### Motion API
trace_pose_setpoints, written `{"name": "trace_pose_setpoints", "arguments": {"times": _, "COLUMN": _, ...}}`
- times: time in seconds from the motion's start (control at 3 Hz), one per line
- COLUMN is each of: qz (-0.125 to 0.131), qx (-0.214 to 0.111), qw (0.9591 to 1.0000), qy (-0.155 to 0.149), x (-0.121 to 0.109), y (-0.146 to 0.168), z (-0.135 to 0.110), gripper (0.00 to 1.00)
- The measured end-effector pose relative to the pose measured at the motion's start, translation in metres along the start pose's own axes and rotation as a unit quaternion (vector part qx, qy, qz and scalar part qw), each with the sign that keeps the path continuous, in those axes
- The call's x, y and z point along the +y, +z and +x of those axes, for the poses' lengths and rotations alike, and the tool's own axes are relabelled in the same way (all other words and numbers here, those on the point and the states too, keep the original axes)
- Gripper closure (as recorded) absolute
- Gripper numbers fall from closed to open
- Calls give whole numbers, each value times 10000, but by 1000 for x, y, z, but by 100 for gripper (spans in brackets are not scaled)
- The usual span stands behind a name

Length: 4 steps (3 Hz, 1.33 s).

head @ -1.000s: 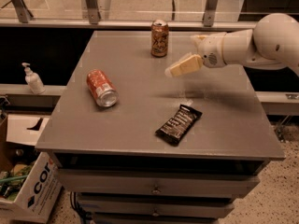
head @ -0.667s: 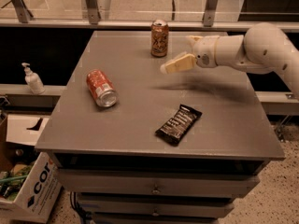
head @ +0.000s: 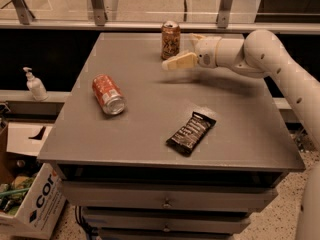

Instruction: Pick orange can

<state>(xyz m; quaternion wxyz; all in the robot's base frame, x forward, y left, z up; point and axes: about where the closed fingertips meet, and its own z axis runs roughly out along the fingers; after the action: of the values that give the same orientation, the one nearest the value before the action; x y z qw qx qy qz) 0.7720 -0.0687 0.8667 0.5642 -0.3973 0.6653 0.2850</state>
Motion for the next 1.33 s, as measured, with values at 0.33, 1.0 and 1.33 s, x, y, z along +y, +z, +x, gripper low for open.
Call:
{"name": "trace_pose_setpoints", "arguments": {"times": 0.33, "qz": -23, "qx": -193, "qw": 9998, "qy": -29, "x": -11, "y": 21, "z": -10, "gripper": 0}}
{"name": "trace_pose_setpoints", "arguments": {"times": 1.0, "qz": -48, "qx": -77, "qw": 10000, "qy": -40, "x": -22, "y": 60, "z": -15, "gripper": 0}}
{"name": "trace_pose_setpoints", "arguments": {"times": 1.33, "qz": 5, "qx": 39, "qw": 10000, "qy": 35, "x": -28, "y": 69, "z": -8, "gripper": 17}}
